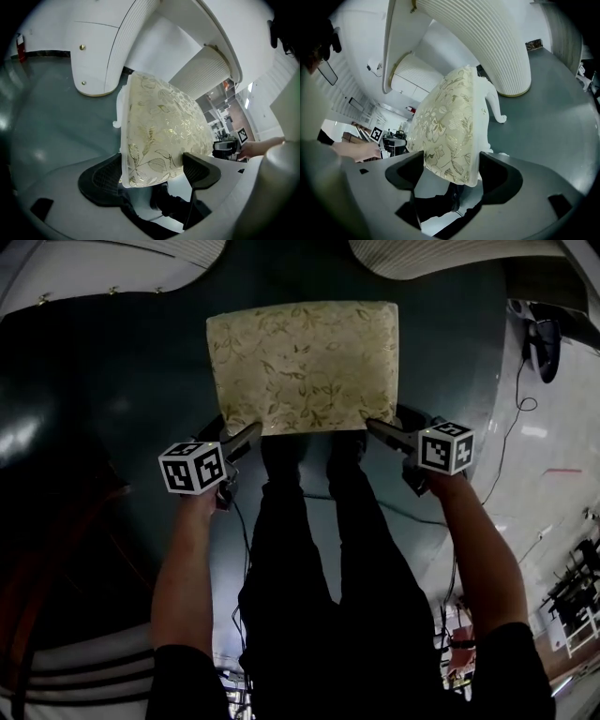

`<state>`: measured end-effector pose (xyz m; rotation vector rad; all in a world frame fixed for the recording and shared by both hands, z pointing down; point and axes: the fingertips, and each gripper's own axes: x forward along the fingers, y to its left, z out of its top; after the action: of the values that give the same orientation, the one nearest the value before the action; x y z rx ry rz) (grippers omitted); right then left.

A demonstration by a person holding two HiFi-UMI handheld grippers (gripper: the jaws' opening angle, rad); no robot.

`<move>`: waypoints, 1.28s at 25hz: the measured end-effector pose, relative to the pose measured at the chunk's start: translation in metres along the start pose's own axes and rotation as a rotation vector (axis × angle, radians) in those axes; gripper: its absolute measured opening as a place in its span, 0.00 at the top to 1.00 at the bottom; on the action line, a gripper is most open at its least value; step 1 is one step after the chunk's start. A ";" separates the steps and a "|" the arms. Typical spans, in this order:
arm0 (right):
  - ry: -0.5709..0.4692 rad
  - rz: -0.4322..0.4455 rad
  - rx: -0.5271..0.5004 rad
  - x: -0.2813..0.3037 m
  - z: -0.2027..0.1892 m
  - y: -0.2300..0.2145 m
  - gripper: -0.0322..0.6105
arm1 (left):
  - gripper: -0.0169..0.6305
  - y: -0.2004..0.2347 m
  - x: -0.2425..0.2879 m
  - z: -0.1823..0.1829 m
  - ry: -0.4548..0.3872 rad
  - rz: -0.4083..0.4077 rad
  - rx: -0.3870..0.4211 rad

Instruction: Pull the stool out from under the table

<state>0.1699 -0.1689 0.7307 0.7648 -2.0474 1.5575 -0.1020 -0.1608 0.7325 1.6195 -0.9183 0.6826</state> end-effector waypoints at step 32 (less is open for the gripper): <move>0.041 -0.101 0.114 -0.013 -0.021 0.004 0.47 | 0.34 -0.005 -0.026 0.029 0.103 0.033 0.120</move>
<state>0.1774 -0.1458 0.7246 0.8580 -1.8738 1.6303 -0.1130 -0.1824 0.7017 1.6612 -0.8439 0.8505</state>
